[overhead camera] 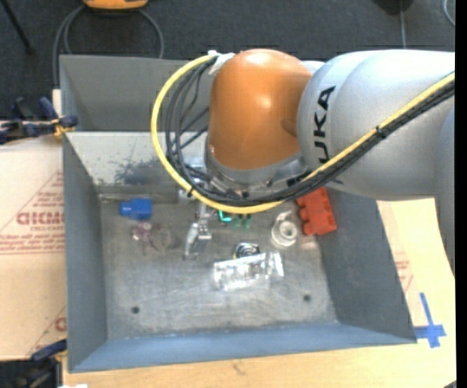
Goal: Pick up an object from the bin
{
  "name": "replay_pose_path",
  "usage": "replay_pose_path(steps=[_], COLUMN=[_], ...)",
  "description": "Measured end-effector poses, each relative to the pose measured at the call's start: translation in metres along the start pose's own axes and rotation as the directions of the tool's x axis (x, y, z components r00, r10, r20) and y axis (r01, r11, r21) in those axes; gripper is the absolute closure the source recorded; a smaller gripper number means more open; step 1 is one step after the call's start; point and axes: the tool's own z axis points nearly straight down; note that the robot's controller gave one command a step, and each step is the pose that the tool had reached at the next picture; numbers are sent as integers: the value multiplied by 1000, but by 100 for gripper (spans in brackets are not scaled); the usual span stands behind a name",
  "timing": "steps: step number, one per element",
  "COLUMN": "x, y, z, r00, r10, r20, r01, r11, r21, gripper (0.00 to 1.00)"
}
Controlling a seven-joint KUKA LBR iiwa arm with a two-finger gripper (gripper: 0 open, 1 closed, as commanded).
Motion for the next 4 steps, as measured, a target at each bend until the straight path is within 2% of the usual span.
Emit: replay_pose_path(steps=[1, 2, 3, 4], x=[51, 49, 32, 33], y=[-21, -103, -123, -124], z=[100, 100, 151, 153], r00=[990, 980, 967, 968], r10=[-140, -200, -253, -249], r20=[-3, 4, 10, 7], r01=[140, 200, 253, 249], r11=[990, 980, 967, 968], r21=[3, 6, 2, 1], gripper=[0, 0, 0, 100])
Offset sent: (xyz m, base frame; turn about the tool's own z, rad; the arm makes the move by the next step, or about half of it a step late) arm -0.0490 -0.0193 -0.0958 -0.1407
